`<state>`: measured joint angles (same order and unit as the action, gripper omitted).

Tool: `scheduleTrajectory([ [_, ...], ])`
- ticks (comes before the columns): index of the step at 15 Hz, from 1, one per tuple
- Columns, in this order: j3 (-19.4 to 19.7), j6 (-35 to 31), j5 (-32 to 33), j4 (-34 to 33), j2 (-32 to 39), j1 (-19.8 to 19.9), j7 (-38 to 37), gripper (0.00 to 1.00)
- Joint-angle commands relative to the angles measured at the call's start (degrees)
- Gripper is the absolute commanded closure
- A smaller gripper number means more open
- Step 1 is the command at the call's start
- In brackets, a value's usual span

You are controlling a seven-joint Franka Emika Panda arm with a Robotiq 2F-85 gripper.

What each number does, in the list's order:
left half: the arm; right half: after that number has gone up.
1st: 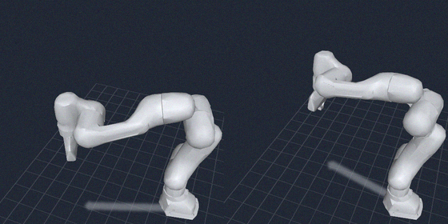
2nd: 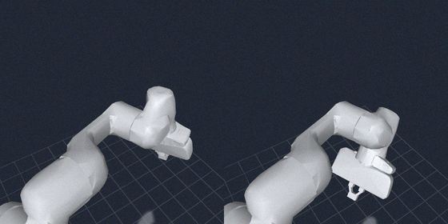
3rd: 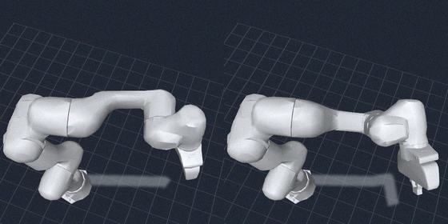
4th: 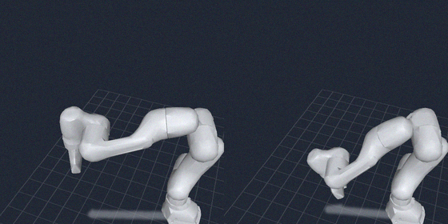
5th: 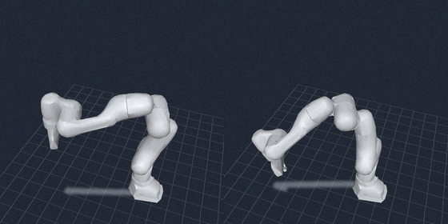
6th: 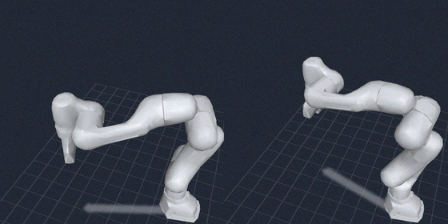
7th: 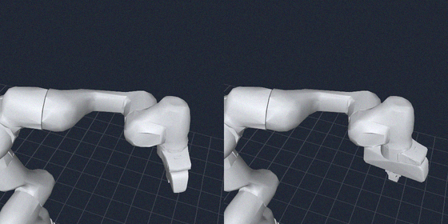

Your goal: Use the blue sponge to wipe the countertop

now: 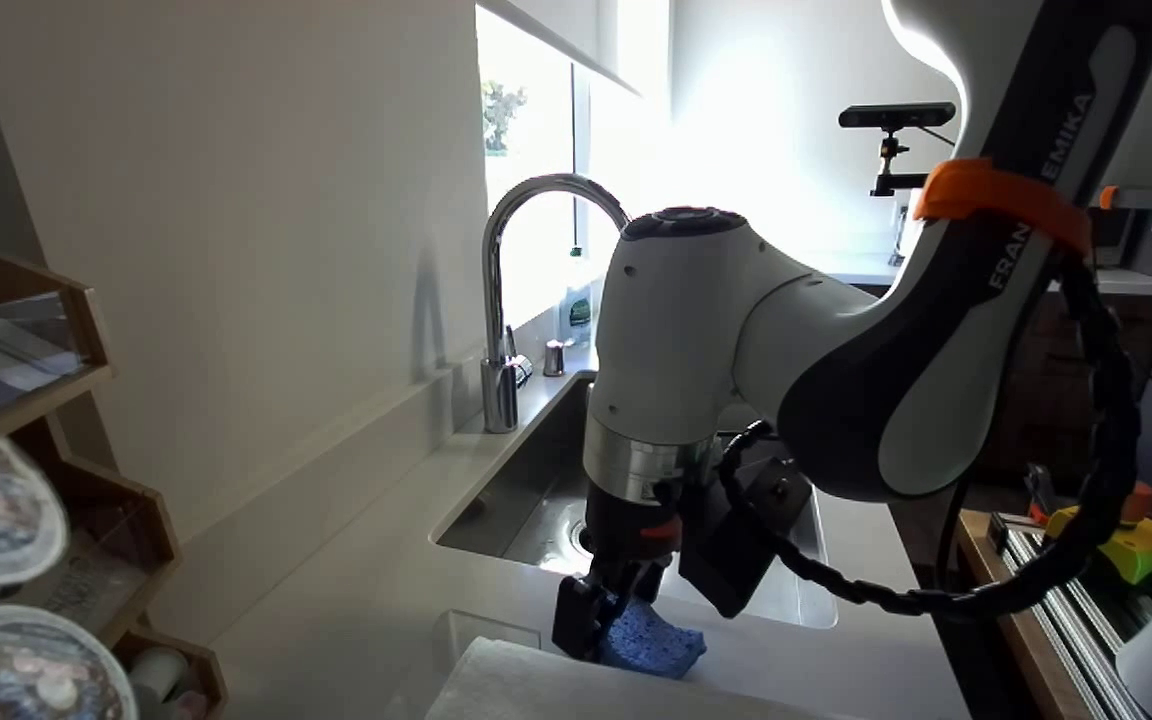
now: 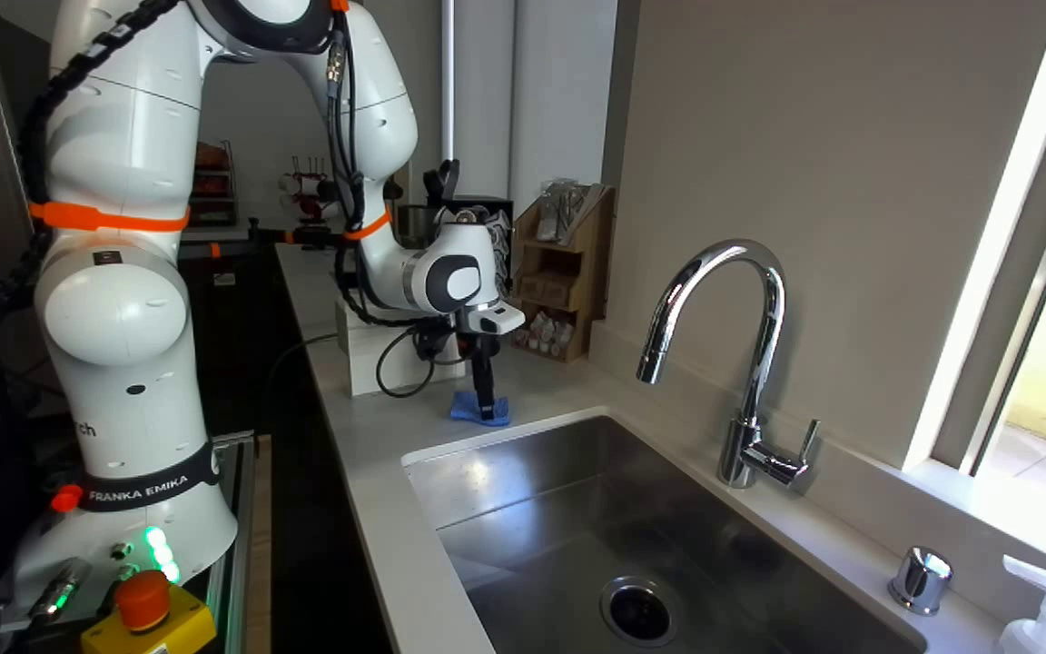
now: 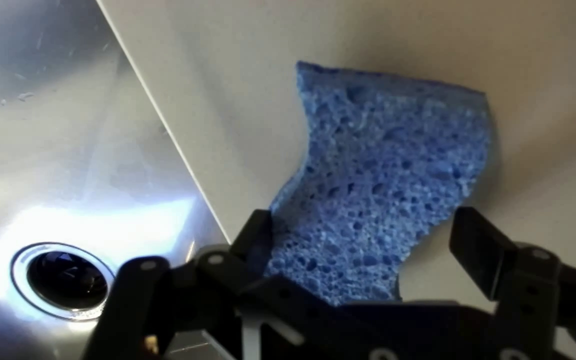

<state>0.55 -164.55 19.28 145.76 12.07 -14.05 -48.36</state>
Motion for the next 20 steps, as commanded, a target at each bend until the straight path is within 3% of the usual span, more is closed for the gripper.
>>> scheduleTrajectory([
  [1, 1.24, -2.76, 1.78, -0.53, 2.62, -1.09, -2.57, 0.38],
  [3, 1.43, -2.96, 1.75, -0.6, 2.64, -1.21, -2.7, 0.52],
  [8, 1.61, -2.44, 1.85, -0.81, 2.3, -1.71, -3.17, 0.63],
  [10, 1.71, -2.58, 1.85, -0.93, 1.96, -2.13, -3.44, 0.79],
  [11, 1.83, -2.57, 1.9, -0.94, 1.72, -2.43, -3.78, 0.77],
  [12, 2.05, -2.56, 2.16, -0.82, 1.3, -2.7, -4.15, 0.48],
  [14, 3.12, -2.92, 3.3, -0.31, 0.36, -3.42, -5.82, 0.51],
  [20, 7.61, -5.76, 9.76, 0.98, -2.29, -5.8, -12.5, 0.06],
])
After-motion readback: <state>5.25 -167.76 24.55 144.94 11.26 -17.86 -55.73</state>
